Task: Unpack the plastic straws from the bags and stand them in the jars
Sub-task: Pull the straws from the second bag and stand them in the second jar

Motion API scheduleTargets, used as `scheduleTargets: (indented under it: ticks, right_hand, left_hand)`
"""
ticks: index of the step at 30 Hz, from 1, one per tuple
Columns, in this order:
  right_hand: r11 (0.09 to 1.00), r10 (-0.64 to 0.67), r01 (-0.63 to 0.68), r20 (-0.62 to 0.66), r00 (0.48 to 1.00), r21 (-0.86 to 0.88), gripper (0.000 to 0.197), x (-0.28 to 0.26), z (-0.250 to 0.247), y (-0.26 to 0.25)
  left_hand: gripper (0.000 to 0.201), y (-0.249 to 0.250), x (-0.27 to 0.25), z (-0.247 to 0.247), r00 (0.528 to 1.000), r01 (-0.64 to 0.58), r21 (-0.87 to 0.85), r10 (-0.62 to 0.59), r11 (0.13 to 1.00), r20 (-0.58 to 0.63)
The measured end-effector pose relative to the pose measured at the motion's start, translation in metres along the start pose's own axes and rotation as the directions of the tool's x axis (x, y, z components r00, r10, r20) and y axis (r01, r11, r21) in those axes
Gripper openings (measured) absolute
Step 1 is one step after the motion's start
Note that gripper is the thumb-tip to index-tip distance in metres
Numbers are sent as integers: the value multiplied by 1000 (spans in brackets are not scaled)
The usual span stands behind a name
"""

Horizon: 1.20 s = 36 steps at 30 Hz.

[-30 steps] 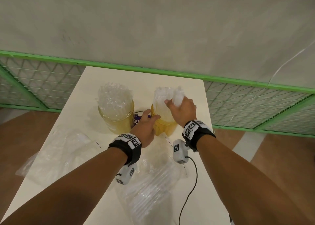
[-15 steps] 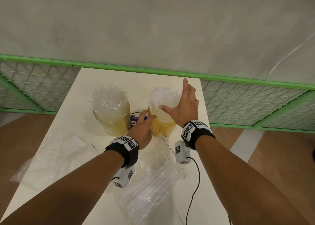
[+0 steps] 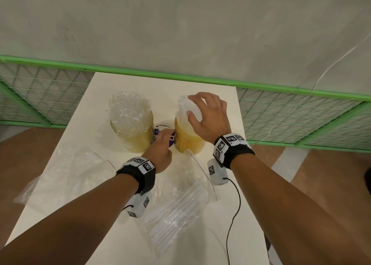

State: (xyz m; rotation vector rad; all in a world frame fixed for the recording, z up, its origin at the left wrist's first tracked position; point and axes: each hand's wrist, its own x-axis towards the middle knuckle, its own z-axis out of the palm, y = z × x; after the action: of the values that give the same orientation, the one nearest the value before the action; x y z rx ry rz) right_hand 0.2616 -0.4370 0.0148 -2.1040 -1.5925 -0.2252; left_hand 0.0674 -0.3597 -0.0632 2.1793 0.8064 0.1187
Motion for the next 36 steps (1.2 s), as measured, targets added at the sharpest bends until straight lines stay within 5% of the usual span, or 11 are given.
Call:
scheduleTargets:
  ticks: [3,8,11,15,19,24,27,32,36]
  right_hand:
    - [977,8,-36,135,991,209,20,-15,-1,-8]
    - [952,164,-235,321,933,197,29,-66,20,-2]
    - [921,263,-378,567,781,93,21,-95,34,15]
    - [957,203,-287,805,558,-42,30,-135,45,28]
    - [964,221,-228,896,385,-139,51,-159,49,29]
    - [911,298,-387,878,374,-144,64,-193,58,40]
    - [914,306,-371,877,370,-162,77,-204,72,38]
    - [933,316,-283,878,359,-220,56,-224,98,35]
    - [926,350,-276,863,365,-258,63,-227,109,34]
  left_hand:
    - [57,-3,-14,4,995,84,119,-89,989,42]
    - [88,4,-38,12,958,117,332,-195,936,213]
    - [100,-1,-49,20,934,112,391,-231,913,271]
    - [125,-16,-61,42,871,48,549,-304,834,386]
    - [117,-14,-61,60,859,-53,458,-194,887,474]
    - [103,7,-48,78,918,-220,449,29,866,395]
    - [89,15,-43,83,967,-162,514,33,842,251]
    - [63,9,-47,78,996,-85,532,71,842,47]
    - [83,-9,-58,72,975,-123,416,30,901,222]
